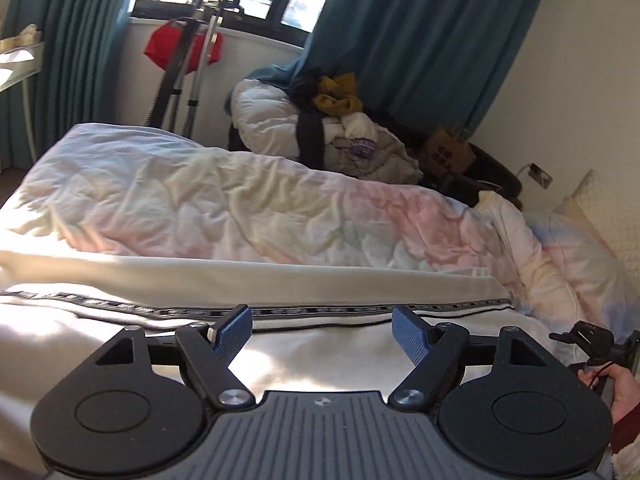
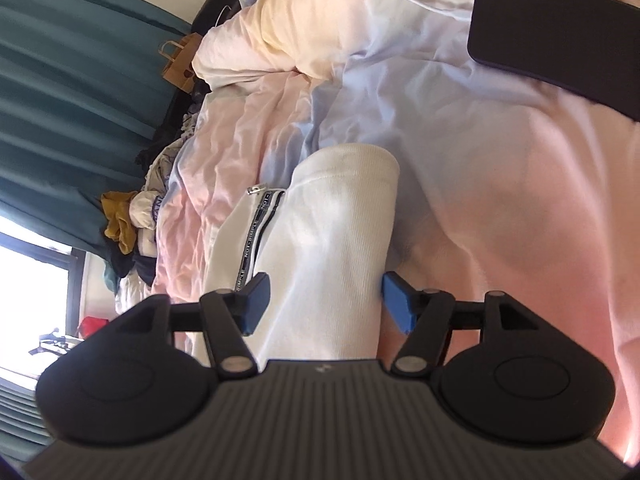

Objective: Fold clothes

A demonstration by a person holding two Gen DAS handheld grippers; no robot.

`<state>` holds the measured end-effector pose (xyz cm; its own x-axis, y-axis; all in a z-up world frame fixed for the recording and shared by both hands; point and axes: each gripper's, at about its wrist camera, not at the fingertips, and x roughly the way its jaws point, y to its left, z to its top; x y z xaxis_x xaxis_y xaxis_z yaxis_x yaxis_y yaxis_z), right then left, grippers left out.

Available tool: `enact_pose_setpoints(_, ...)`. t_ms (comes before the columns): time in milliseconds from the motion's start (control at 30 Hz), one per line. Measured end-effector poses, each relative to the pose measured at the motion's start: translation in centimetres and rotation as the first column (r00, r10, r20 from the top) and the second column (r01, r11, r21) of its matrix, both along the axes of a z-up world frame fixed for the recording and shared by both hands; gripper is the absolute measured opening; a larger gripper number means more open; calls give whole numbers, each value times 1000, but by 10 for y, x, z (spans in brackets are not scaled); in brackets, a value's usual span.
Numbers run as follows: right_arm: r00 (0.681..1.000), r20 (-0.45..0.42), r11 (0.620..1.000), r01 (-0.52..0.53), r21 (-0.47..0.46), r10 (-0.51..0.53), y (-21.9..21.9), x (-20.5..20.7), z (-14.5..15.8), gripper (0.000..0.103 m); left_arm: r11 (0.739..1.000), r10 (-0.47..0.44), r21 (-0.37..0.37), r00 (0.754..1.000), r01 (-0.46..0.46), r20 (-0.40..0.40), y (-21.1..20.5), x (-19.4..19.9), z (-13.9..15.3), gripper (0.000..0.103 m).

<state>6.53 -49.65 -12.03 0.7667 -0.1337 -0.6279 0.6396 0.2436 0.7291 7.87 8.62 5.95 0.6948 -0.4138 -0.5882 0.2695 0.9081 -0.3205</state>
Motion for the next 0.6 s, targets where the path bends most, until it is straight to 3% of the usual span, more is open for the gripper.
enact_pose_setpoints(133,1000,1,997,26,-79,-26,3,5,5,65,983,-179,39,984,178,5,-91,49,-23,78)
enact_pose_setpoints(267,998,-23,985,58,-161,-63,7,8,1,65,942,-324,92,946,322,7,-175,96,-48,78)
enact_pose_setpoints(600,996,-15,942,78,-326,-88,25,30,-9,65,794,-584,177,810,582,-45,-358,197,-107,73)
